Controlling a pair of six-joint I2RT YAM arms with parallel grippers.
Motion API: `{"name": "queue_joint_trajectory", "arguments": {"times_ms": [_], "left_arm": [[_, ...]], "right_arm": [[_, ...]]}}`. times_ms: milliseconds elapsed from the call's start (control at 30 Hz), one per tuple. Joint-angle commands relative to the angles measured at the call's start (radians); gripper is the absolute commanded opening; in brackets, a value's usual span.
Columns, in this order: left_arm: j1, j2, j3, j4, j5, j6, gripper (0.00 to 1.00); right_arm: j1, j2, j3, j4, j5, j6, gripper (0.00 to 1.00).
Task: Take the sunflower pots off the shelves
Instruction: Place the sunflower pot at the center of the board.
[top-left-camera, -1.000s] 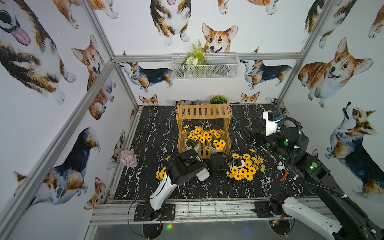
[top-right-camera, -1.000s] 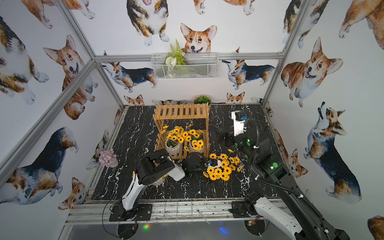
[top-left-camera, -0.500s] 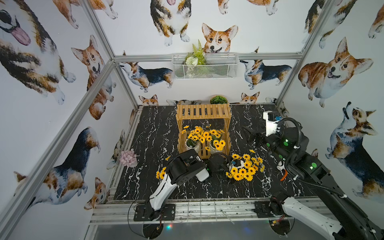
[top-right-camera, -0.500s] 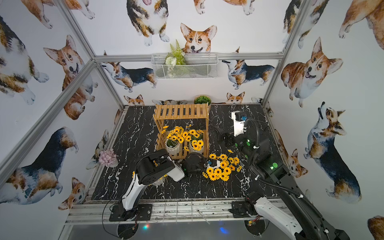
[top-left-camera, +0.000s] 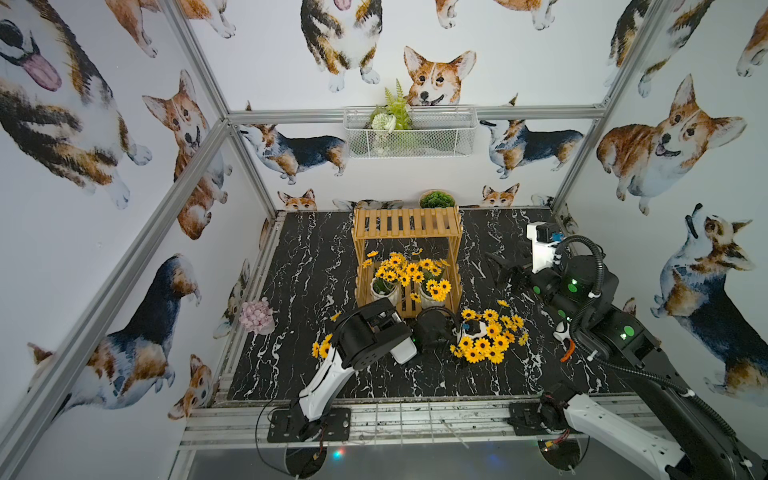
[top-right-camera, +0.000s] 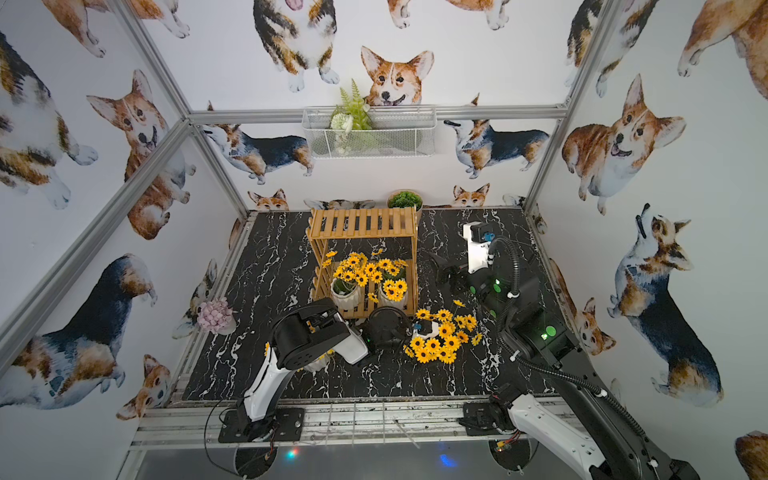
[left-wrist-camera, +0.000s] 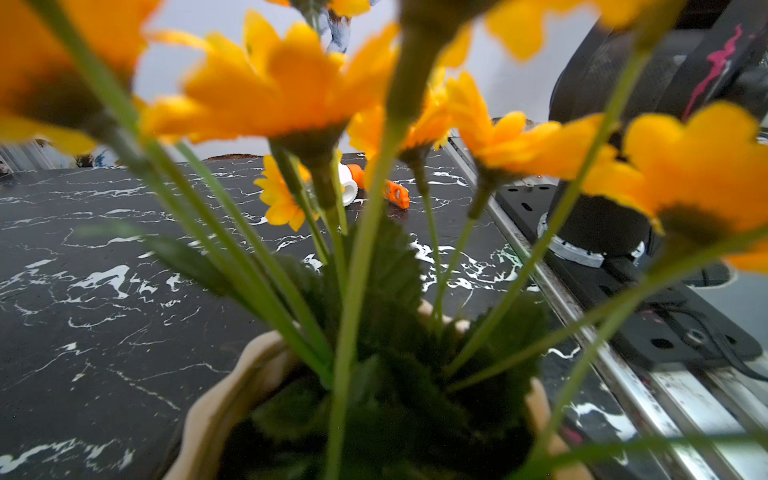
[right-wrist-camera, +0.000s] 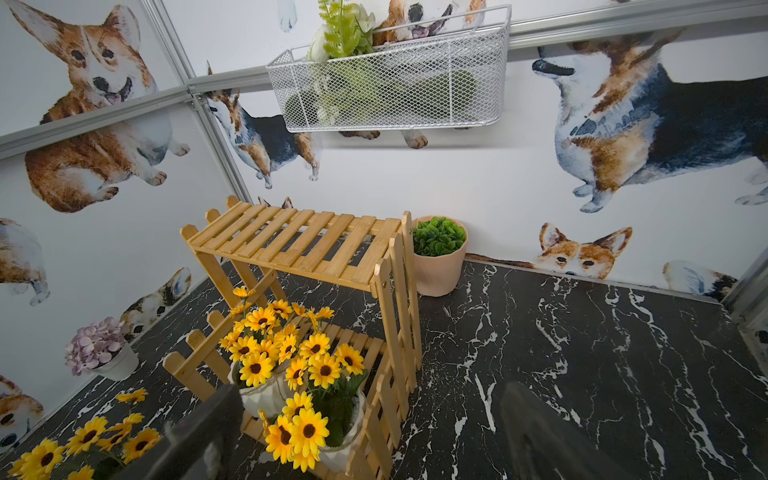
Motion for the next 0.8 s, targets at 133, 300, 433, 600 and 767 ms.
{"name": "queue_joint_trajectory", "arguments": {"times_ms": [133, 300, 433, 600, 767], "left_arm": [[0.0, 0.002, 0.001, -0.039, 0.019, 0.018, 1.0], [0.001, 0.001, 0.001, -0.038, 0.02, 0.013, 1.0], [0.002, -0.007, -0.004, -0.031, 0.013, 0.016, 1.0], [0.007, -0.034, -0.024, -0.015, -0.009, 0.025, 1.0], [0.022, -0.069, -0.048, -0.001, -0.018, 0.028, 1.0]], "right_arm": [[-0.001, -0.006, 0.004, -0.007, 0.019, -0.007, 1.0], [-0.001, -0.007, 0.002, -0.009, 0.02, -0.01, 1.0], [-0.001, -0.006, 0.002, -0.008, 0.02, -0.01, 1.0], [-0.001, -0.008, 0.004, -0.013, 0.021, -0.013, 1.0], [-0.001, -0.01, 0.004, -0.018, 0.024, -0.016, 1.0]]}}
